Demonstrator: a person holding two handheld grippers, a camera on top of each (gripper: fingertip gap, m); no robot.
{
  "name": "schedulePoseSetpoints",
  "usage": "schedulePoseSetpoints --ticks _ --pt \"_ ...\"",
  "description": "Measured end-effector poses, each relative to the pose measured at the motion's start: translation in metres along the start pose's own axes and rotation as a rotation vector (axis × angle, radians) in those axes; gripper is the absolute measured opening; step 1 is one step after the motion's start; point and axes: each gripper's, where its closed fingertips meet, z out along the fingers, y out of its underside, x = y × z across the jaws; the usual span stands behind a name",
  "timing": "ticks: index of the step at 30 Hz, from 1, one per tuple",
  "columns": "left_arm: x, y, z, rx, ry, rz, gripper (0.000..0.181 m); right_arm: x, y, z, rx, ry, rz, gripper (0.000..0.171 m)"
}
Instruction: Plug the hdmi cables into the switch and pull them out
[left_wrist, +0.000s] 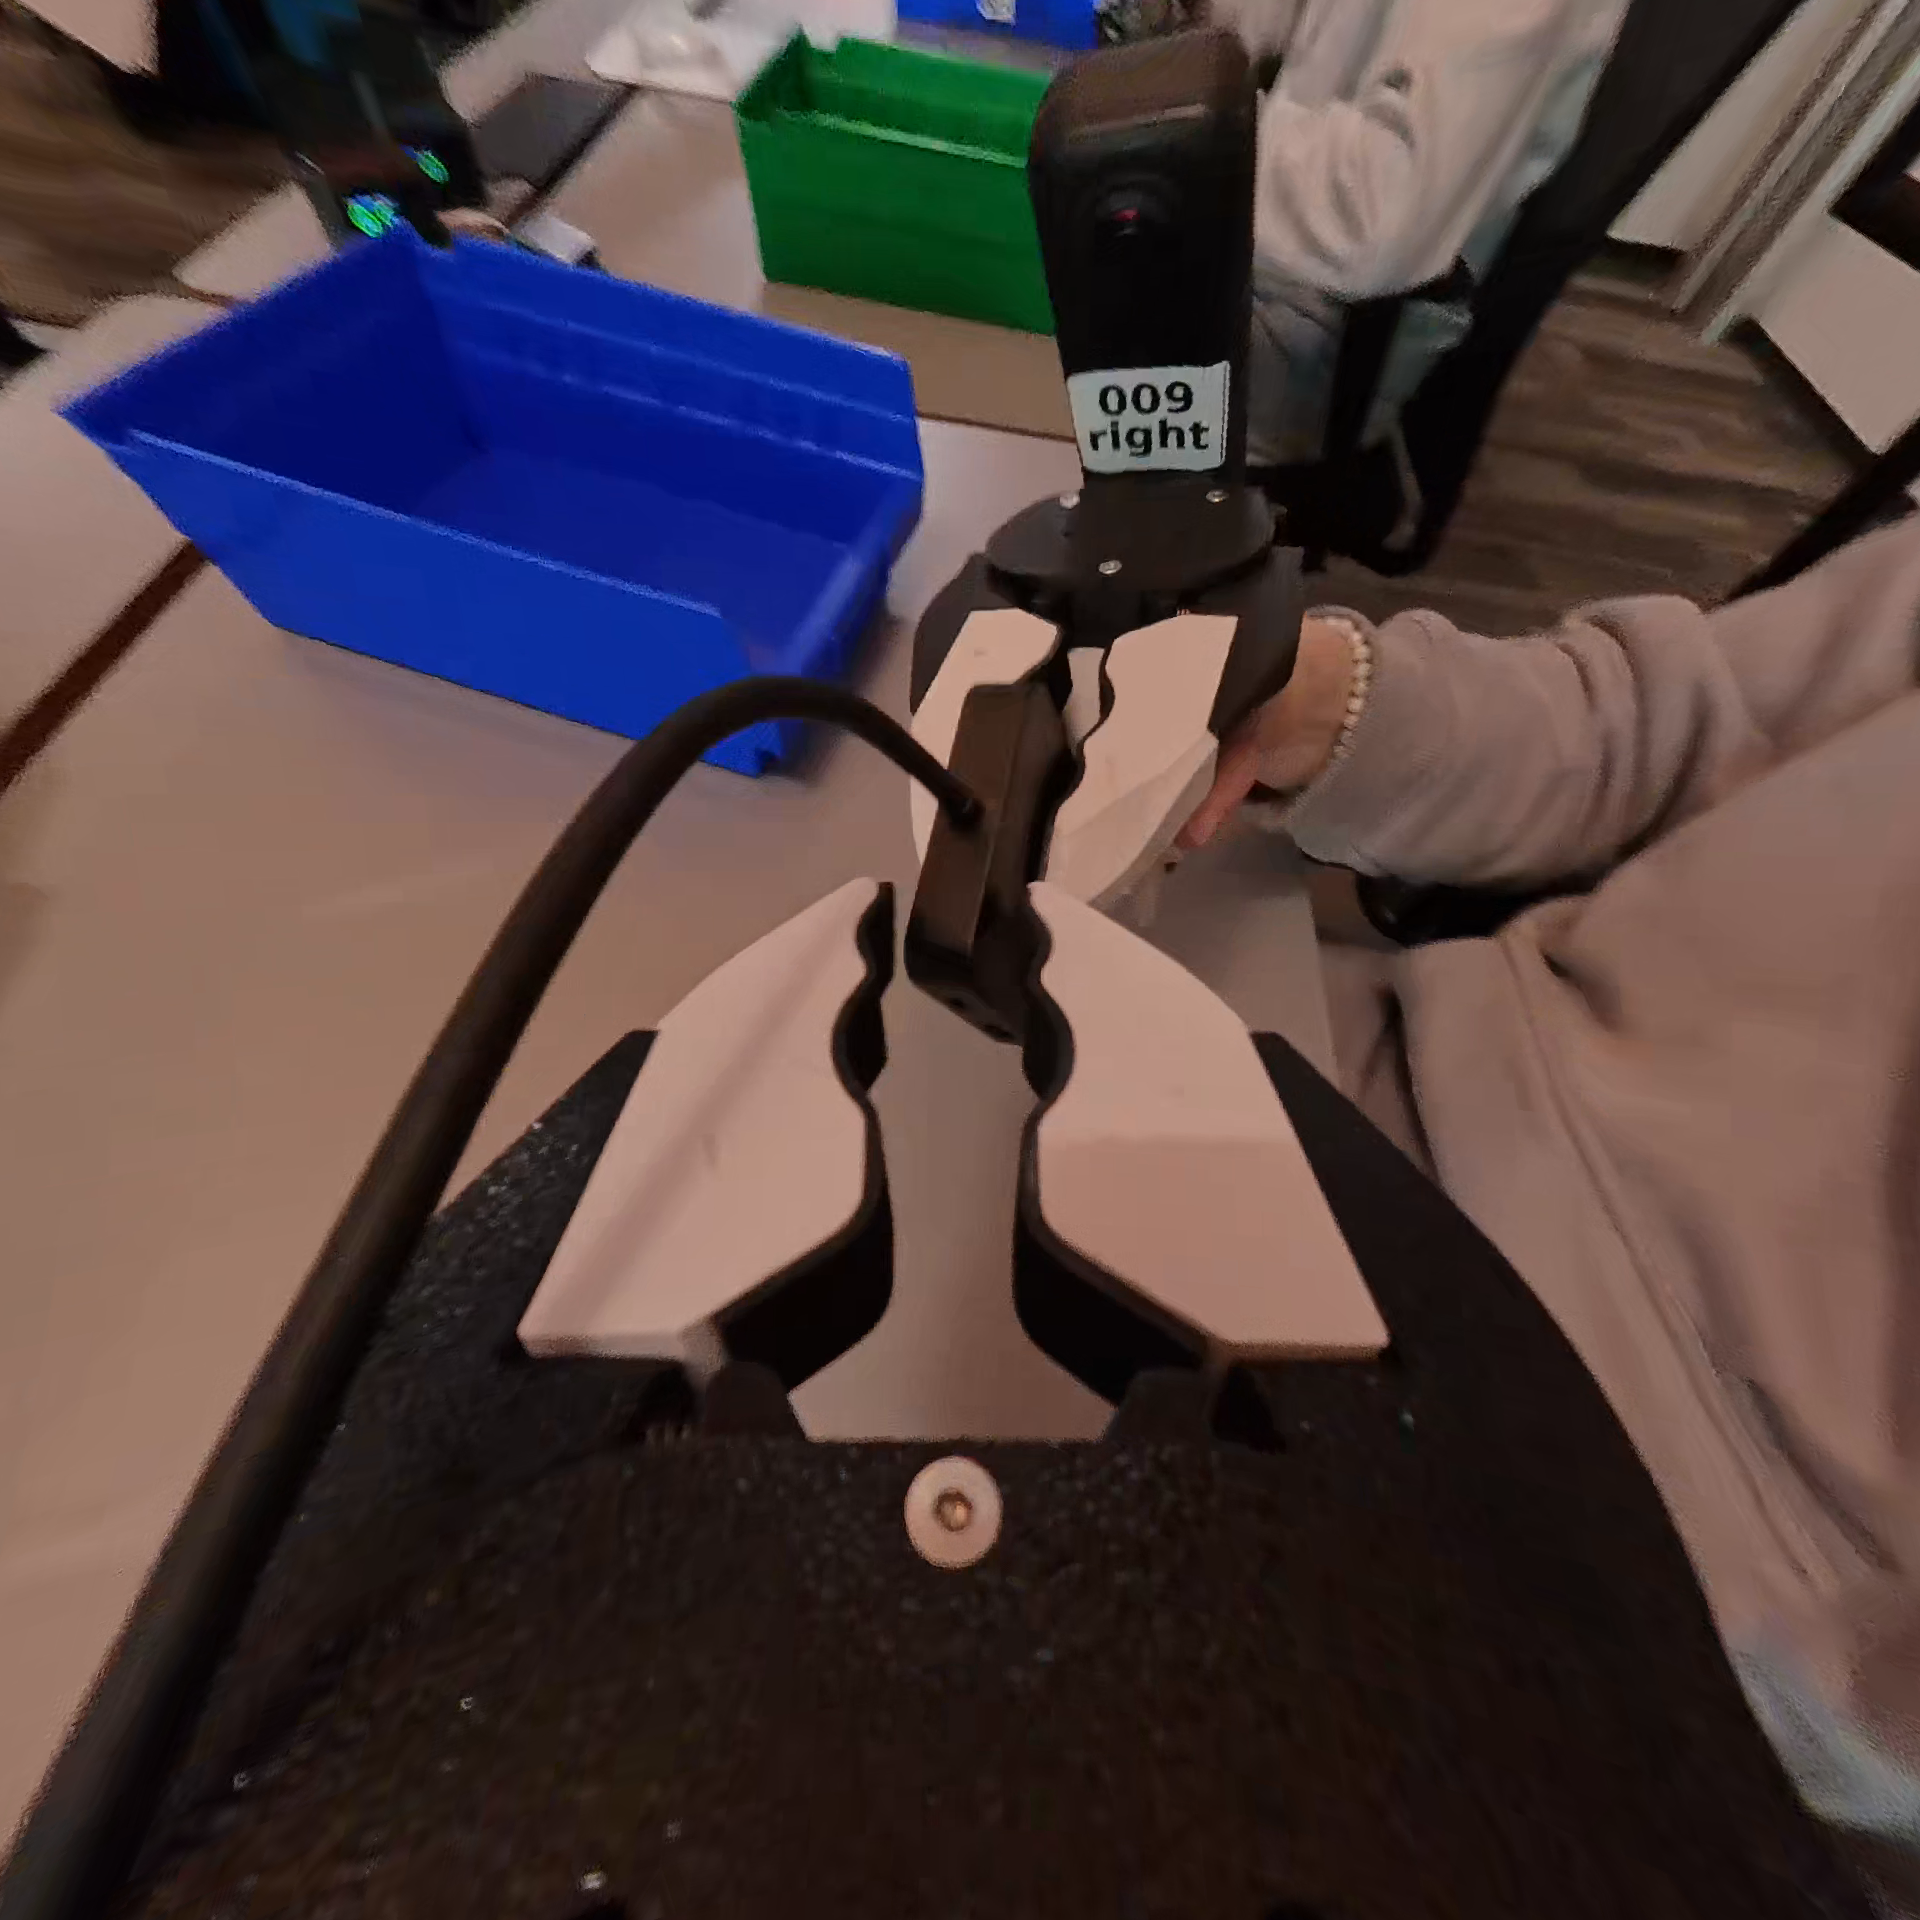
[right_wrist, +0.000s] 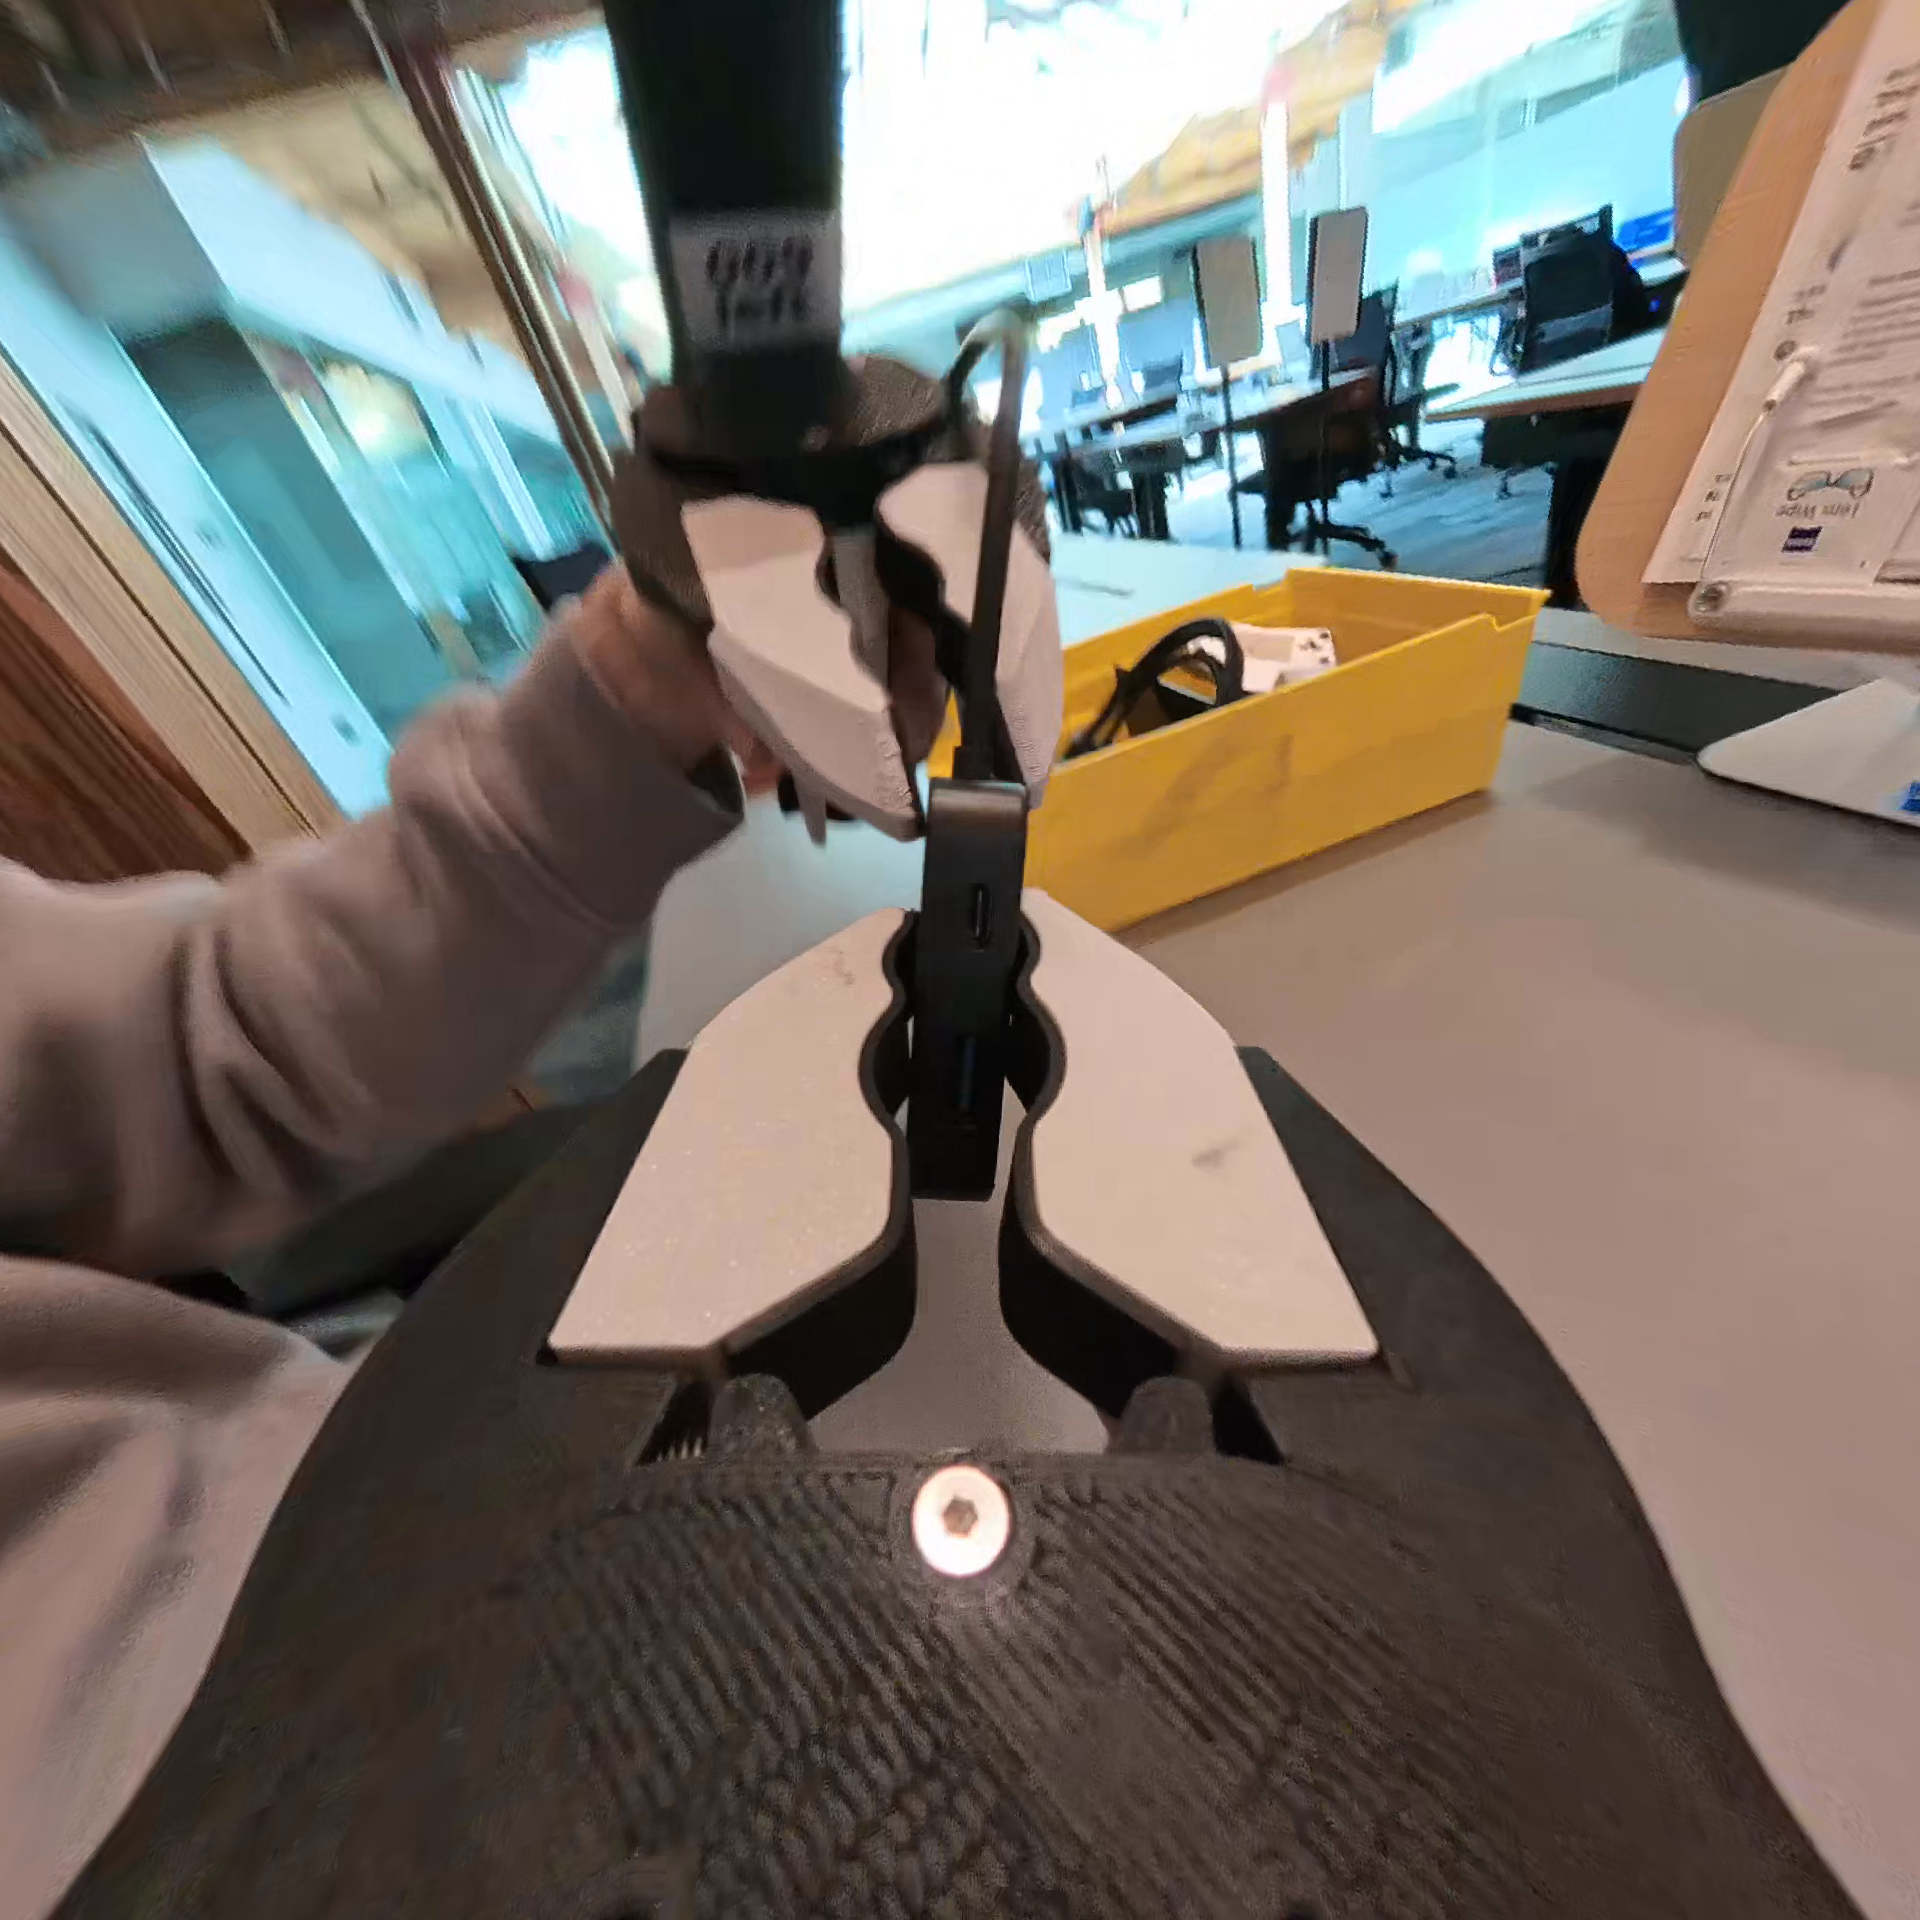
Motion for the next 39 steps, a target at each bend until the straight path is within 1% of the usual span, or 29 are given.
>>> schedulePoseSetpoints --ticks 1,2,3,4,6,9,11,13,15,17,19,20,22,25,27,29,33,35,36,37,38,39 --pt "-0.001 -0.002 0.003 0.021 -0.028 0.003 0.028 0.001 -0.007 -0.004 0.048 -0.025 0.069 0.013" --pt "0.000 -0.002 0.007 0.034 -0.047 0.004 0.031 0.001 -0.013 -0.008 0.087 -0.062 0.138 0.013" --pt "0.001 0.000 0.012 0.047 -0.063 0.002 0.037 0.000 -0.018 -0.011 0.119 -0.097 0.198 0.013" --pt "0.000 0.002 0.017 0.069 -0.090 -0.004 0.050 0.001 -0.022 -0.013 0.149 -0.111 0.246 0.013" --pt "-0.001 0.001 0.022 0.164 -0.117 -0.013 0.049 0.006 -0.032 -0.019 0.225 -0.128 0.335 0.013" --pt "-0.008 -0.007 0.019 0.355 -0.127 -0.101 0.045 0.014 -0.033 -0.026 0.250 -0.152 0.401 0.013" --pt "-0.009 -0.008 0.015 0.437 -0.077 -0.181 0.043 0.015 -0.028 -0.027 0.211 -0.163 0.399 0.013" --pt "-0.008 -0.009 0.008 0.482 -0.029 -0.228 0.043 0.015 -0.019 -0.027 0.130 -0.146 0.354 0.013" --pt "-0.009 -0.005 0.001 0.463 -0.026 -0.266 0.043 0.013 -0.008 -0.028 0.023 -0.136 0.275 0.013" --pt "-0.009 0.007 0.004 0.359 -0.023 -0.292 0.043 0.015 0.000 -0.029 -0.052 -0.096 0.212 0.013" --pt "-0.005 0.021 0.013 0.243 0.011 -0.298 0.041 0.014 -0.003 -0.026 -0.032 -0.095 0.207 0.013" --pt "-0.003 0.023 0.017 0.221 0.028 -0.300 0.040 0.012 -0.005 -0.024 -0.009 -0.109 0.224 0.013" --pt "0.001 0.015 0.019 0.274 0.063 -0.301 0.030 0.012 -0.005 -0.018 0.011 -0.113 0.243 0.013" --pt "-0.004 0.010 0.020 0.336 0.078 -0.347 0.022 0.013 0.001 -0.015 0.008 -0.112 0.226 0.013" --pt "-0.002 0.014 0.025 0.322 0.129 -0.388 0.019 0.011 0.000 -0.015 0.016 -0.118 0.192 0.013" --pt "-0.001 0.016 0.027 0.338 0.170 -0.435 0.015 0.014 -0.002 -0.015 0.029 -0.083 0.142 0.013" --pt "0.003 0.015 0.030 0.390 0.216 -0.432 0.014 0.011 -0.002 -0.018 0.023 -0.083 0.043 0.015" --pt "0.005 0.013 0.030 0.402 0.243 -0.468 0.013 0.009 -0.002 -0.021 0.026 -0.086 -0.025 0.018" --pt "0.005 0.012 0.029 0.407 0.269 -0.516 0.013 0.009 -0.001 -0.022 0.019 -0.075 -0.105 0.023" --pt "0.005 0.011 0.026 0.411 0.304 -0.577 0.013 0.009 0.001 -0.023 0.015 -0.050 -0.218 0.042" --pt "0.005 0.012 0.024 0.399 0.344 -0.642 0.013 0.010 0.004 -0.024 0.009 -0.009 -0.350 0.071" --pt "0.006 0.015 0.023 0.370 0.385 -0.688 0.013 0.011 0.008 -0.025 -0.011 0.032 -0.490 0.088"
